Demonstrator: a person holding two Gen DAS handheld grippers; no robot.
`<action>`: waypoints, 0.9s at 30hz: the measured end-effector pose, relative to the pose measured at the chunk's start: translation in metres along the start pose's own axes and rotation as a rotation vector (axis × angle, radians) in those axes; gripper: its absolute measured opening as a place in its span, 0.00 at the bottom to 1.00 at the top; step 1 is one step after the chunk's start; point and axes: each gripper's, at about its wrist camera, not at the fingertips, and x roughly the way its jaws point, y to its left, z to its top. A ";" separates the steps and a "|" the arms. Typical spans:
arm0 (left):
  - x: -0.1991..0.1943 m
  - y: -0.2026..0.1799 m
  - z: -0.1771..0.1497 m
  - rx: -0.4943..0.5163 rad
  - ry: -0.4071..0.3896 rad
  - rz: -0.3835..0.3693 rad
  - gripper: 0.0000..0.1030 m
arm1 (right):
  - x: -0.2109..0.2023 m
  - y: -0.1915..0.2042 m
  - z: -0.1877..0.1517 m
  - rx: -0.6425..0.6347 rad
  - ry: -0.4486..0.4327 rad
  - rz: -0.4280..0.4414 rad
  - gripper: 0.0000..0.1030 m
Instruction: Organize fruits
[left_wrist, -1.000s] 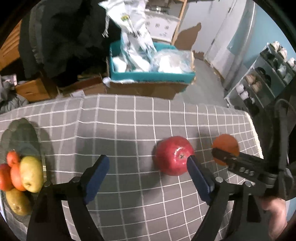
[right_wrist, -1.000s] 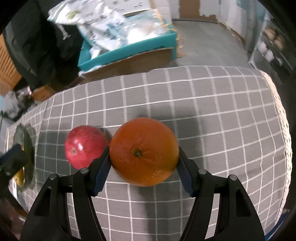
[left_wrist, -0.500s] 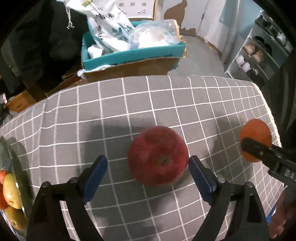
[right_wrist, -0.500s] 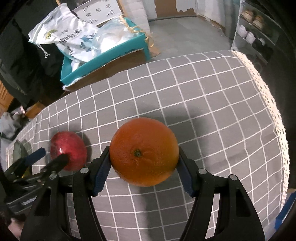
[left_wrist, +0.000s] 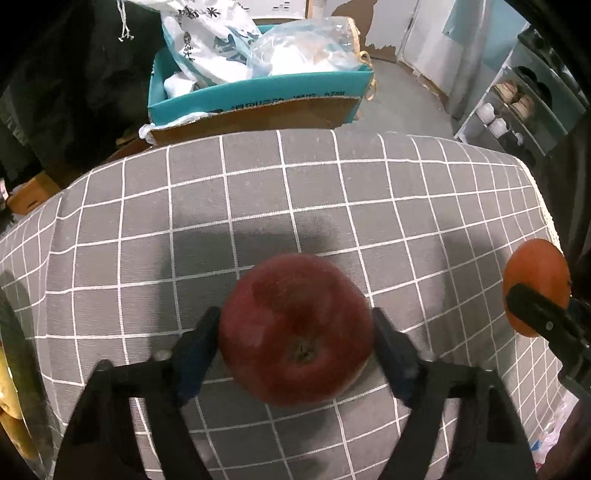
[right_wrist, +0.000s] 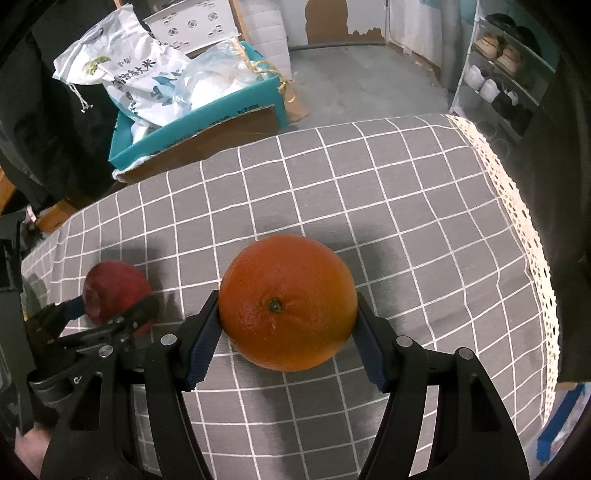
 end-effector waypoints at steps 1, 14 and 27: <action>0.000 0.000 0.000 -0.002 -0.005 -0.001 0.74 | 0.001 0.000 0.000 0.003 0.001 0.002 0.65; -0.010 -0.003 -0.011 0.039 -0.049 0.010 0.73 | -0.001 0.006 -0.002 -0.013 -0.002 0.005 0.65; -0.069 0.011 -0.024 0.032 -0.152 0.034 0.73 | -0.031 0.031 -0.003 -0.090 -0.089 0.003 0.65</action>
